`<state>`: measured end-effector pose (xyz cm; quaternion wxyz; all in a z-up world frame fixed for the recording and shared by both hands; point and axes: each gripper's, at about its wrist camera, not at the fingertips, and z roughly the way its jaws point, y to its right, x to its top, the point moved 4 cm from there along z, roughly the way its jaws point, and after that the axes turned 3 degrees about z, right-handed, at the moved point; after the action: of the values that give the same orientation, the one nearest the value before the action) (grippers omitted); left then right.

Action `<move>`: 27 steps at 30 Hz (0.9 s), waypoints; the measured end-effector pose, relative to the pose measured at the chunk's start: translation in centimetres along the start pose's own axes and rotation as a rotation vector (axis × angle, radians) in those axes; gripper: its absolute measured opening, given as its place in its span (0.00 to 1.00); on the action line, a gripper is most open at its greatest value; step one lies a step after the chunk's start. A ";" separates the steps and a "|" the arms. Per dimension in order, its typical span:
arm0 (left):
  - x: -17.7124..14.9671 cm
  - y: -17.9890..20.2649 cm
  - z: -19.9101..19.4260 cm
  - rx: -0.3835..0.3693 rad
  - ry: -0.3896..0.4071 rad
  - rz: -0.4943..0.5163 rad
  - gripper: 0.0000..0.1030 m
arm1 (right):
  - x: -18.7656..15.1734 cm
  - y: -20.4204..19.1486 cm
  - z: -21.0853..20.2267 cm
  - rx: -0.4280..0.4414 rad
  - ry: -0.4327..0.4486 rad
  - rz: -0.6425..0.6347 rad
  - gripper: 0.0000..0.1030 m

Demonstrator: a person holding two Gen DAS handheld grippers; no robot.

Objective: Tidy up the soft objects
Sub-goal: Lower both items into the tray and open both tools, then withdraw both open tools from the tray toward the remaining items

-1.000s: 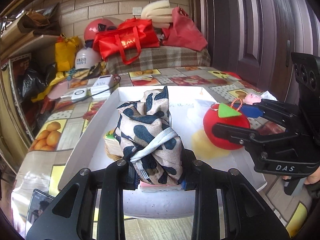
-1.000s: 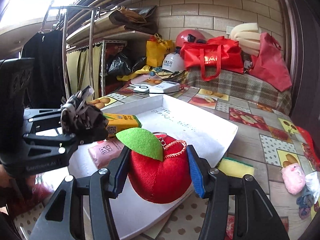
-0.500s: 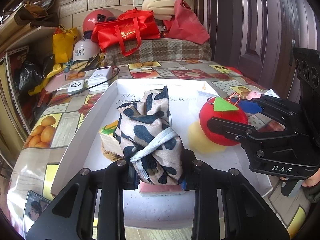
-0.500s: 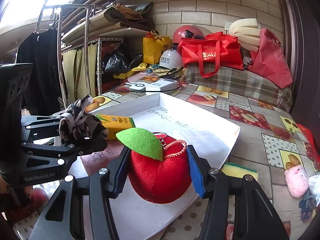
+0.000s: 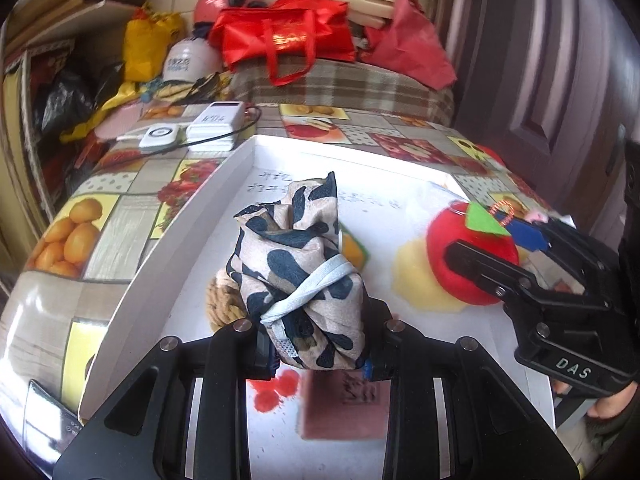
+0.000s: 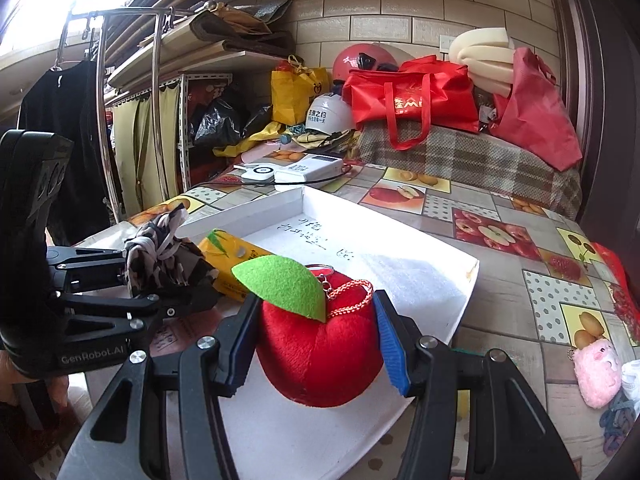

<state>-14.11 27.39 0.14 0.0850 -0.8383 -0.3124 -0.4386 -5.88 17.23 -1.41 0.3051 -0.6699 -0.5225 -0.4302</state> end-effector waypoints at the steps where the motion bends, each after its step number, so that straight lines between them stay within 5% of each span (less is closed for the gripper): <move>1: 0.2 -0.4 0.2 0.011 -0.001 -0.024 0.27 | 0.1 0.0 0.2 -0.004 0.001 0.000 0.53; 10: 0.7 2.0 0.1 0.110 0.049 0.085 0.29 | 0.5 0.0 0.3 -0.014 0.031 -0.005 0.57; 12: 0.7 2.1 -0.6 0.165 0.088 0.096 0.32 | 0.6 0.2 0.2 -0.022 0.040 -0.001 0.74; 17: 0.7 0.6 -2.7 0.250 0.201 0.028 0.90 | 0.8 1.7 -0.8 -0.047 0.100 0.070 1.00; 27: 0.3 1.2 -4.3 0.294 0.279 0.047 0.92 | 0.8 1.6 -2.8 -0.092 0.198 0.063 1.00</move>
<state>-16.19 24.77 3.12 0.2593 -0.7552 -0.3384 -0.4979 -5.02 14.80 0.64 0.3376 -0.6536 -0.4483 -0.5078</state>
